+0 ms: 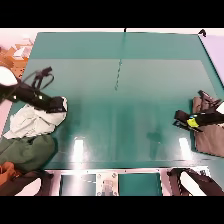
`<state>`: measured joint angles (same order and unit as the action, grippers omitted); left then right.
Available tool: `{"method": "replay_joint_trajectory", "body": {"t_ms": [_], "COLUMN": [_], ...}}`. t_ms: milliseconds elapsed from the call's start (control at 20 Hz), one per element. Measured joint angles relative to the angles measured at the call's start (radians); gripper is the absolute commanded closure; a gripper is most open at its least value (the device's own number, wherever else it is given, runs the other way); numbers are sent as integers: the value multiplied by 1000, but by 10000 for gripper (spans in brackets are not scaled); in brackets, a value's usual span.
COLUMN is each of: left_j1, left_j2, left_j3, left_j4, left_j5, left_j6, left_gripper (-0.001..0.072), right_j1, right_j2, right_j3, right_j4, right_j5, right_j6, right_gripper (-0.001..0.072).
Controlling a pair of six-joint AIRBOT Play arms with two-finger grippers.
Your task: Fold the shirts.
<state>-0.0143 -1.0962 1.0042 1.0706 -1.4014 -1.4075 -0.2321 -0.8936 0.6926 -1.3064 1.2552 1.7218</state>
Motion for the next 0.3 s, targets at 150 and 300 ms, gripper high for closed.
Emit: {"method": "replay_joint_trajectory", "body": {"t_ms": [150, 300], "left_j1": [0, 0], "left_j2": [35, 48], "left_j3": [-69, -97], "left_j4": [-4, -5], "left_j5": [20, 31], "left_j6": [-3, -5], "left_gripper": [684, 684], "right_j1": [92, 131], "right_j2": [10, 13], "right_j3": [-11, -15], "right_j4": [10, 13], "right_j5": [-13, -20], "right_j6": [-1, -2], "right_gripper": [699, 699]}}
